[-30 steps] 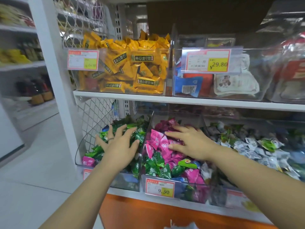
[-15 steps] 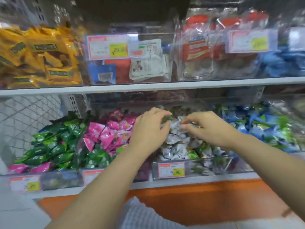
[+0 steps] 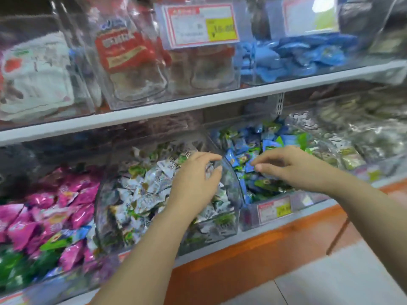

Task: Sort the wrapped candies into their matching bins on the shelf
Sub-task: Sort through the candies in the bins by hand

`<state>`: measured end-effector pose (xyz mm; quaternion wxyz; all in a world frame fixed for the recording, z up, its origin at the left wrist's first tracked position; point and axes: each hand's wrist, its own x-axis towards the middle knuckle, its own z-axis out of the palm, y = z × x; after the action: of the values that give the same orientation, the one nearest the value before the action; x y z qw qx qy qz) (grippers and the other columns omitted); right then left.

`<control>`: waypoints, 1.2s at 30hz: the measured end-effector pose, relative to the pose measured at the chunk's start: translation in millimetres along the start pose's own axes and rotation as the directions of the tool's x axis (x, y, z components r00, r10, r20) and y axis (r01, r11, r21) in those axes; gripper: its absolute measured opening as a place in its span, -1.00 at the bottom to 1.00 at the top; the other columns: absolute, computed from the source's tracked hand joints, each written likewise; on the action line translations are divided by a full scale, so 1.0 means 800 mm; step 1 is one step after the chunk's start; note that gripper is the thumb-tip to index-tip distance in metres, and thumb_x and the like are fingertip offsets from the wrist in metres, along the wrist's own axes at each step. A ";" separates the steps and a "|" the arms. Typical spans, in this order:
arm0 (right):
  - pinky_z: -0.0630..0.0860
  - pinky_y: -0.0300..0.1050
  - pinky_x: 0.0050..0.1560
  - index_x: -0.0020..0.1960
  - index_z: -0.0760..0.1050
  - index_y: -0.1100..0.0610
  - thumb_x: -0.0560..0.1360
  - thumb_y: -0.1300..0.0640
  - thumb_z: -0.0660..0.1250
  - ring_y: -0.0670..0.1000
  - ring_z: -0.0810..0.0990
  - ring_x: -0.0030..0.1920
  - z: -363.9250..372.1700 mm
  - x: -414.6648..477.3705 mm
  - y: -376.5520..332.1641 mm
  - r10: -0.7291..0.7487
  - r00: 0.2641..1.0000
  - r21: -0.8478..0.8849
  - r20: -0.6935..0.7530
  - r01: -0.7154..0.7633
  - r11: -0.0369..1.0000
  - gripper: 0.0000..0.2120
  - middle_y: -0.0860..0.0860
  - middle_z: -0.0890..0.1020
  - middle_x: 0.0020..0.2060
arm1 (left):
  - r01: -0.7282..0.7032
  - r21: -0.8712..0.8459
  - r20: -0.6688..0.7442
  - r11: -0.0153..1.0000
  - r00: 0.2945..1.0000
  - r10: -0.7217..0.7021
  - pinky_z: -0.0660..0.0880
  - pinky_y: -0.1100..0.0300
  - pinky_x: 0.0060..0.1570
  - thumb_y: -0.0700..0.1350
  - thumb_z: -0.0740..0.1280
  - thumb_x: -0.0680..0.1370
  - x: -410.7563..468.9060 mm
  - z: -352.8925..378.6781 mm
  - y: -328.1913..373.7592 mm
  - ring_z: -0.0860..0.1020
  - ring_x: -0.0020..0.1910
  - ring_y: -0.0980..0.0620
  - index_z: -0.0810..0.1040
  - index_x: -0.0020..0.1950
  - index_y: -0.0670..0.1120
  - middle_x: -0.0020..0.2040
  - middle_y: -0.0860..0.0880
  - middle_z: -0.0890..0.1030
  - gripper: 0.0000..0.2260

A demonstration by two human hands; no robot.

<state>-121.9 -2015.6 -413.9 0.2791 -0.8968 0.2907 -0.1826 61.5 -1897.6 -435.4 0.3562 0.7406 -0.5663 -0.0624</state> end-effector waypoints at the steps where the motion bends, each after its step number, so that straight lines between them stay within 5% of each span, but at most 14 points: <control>1: 0.50 -0.20 0.05 -0.04 0.57 -0.12 0.51 0.03 0.33 -0.19 0.60 -0.06 -0.001 0.002 0.007 0.007 0.999 -0.008 0.039 -0.006 1.000 -0.92 -0.18 0.65 -0.08 | 0.000 0.002 0.007 1.000 1.000 0.000 0.35 0.20 0.18 0.00 0.22 0.60 0.001 0.004 -0.001 0.40 0.24 0.12 0.51 0.23 0.10 0.23 0.14 0.44 -0.78; 5: 0.42 -0.45 -0.18 0.08 0.59 0.03 0.54 0.11 0.31 -0.31 0.53 -0.25 -0.002 0.013 0.021 0.044 0.982 -0.131 0.182 -0.020 0.991 -0.85 -0.17 0.61 -0.18 | -0.046 0.014 -0.002 0.999 0.999 0.046 0.26 0.30 0.14 0.00 0.22 0.60 0.009 0.014 0.004 0.38 0.23 0.19 0.50 0.25 0.12 0.22 0.20 0.42 -0.76; 8: 0.50 -0.24 -0.06 0.09 0.57 -0.02 0.54 0.12 0.29 -0.13 0.58 -0.21 -0.007 0.022 0.024 0.111 0.949 -0.196 0.294 -0.054 0.979 -0.84 -0.07 0.66 -0.21 | -0.095 -0.006 0.027 0.995 0.995 0.095 0.27 0.28 0.21 0.03 0.20 0.60 0.015 0.020 0.006 0.37 0.25 0.19 0.49 0.27 0.15 0.23 0.22 0.42 -0.74; 11: 0.51 -0.16 0.03 0.08 0.57 -0.10 0.52 0.07 0.31 -0.08 0.60 -0.08 -0.013 0.027 0.033 0.179 0.912 -0.280 0.368 -0.075 0.957 -0.83 -0.07 0.66 -0.09 | -0.088 0.027 0.093 0.996 0.992 0.085 0.26 0.00 0.36 0.08 0.19 0.59 0.018 0.025 0.001 0.36 0.27 0.13 0.52 0.21 0.20 0.21 0.27 0.37 -0.77; 14: 0.47 -0.34 -0.18 0.01 0.58 -0.15 0.51 0.06 0.34 -0.24 0.57 -0.25 -0.023 0.029 0.049 0.211 0.915 -0.242 0.345 -0.130 0.961 -0.87 -0.20 0.63 -0.21 | -0.087 0.033 0.098 0.996 0.992 0.083 0.25 -0.05 0.37 0.10 0.17 0.57 0.016 0.025 -0.002 0.33 0.30 0.15 0.53 0.18 0.22 0.19 0.30 0.34 -0.77; 21: 0.49 -0.31 -0.22 -0.07 0.60 -0.09 0.48 0.12 0.39 -0.19 0.61 -0.28 -0.024 0.034 0.044 0.078 0.973 -0.047 0.217 -0.069 0.996 -0.89 -0.18 0.67 -0.32 | -0.101 0.027 0.071 0.995 0.993 0.099 0.23 -0.07 0.38 0.11 0.16 0.57 0.013 0.028 -0.002 0.34 0.31 0.15 0.53 0.16 0.21 0.20 0.29 0.36 -0.77; 25: 0.49 -0.26 -0.19 -0.03 0.56 -0.04 0.54 0.01 0.31 -0.22 0.53 -0.35 0.015 0.041 0.023 0.085 0.903 -0.105 0.420 -0.045 0.994 -0.93 -0.18 0.56 -0.38 | -0.100 0.012 0.070 0.995 0.993 0.098 0.22 -0.07 0.38 0.13 0.15 0.55 0.013 0.028 -0.002 0.33 0.30 0.17 0.52 0.14 0.23 0.18 0.31 0.36 -0.77; 29: 0.32 -0.09 -0.15 -0.22 0.43 0.05 0.53 -0.24 0.18 -0.03 0.40 -0.28 0.033 0.047 0.026 0.209 0.843 -0.246 0.496 -0.094 0.965 -0.63 -0.06 0.43 -0.31 | -0.110 0.006 0.081 0.994 0.991 0.109 0.21 -0.06 0.39 0.09 0.19 0.58 0.010 0.027 -0.004 0.30 0.30 0.25 0.51 0.17 0.24 0.20 0.34 0.33 -0.79; 36: 0.27 -0.07 -0.24 -0.11 0.38 0.13 0.55 -0.17 0.21 0.05 0.34 -0.27 0.040 0.048 0.012 0.291 0.781 -0.341 0.553 -0.106 0.934 -0.65 0.04 0.41 -0.25 | -0.118 0.009 0.090 0.993 0.989 0.117 0.19 -0.05 0.40 0.10 0.17 0.58 0.008 0.026 -0.004 0.27 0.28 0.30 0.50 0.19 0.25 0.20 0.35 0.31 -0.78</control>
<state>-81.3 -2033.5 -438.1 0.2387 -0.9032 0.3059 0.1836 55.9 -1912.8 -450.8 0.3284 0.7049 -0.6247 -0.0705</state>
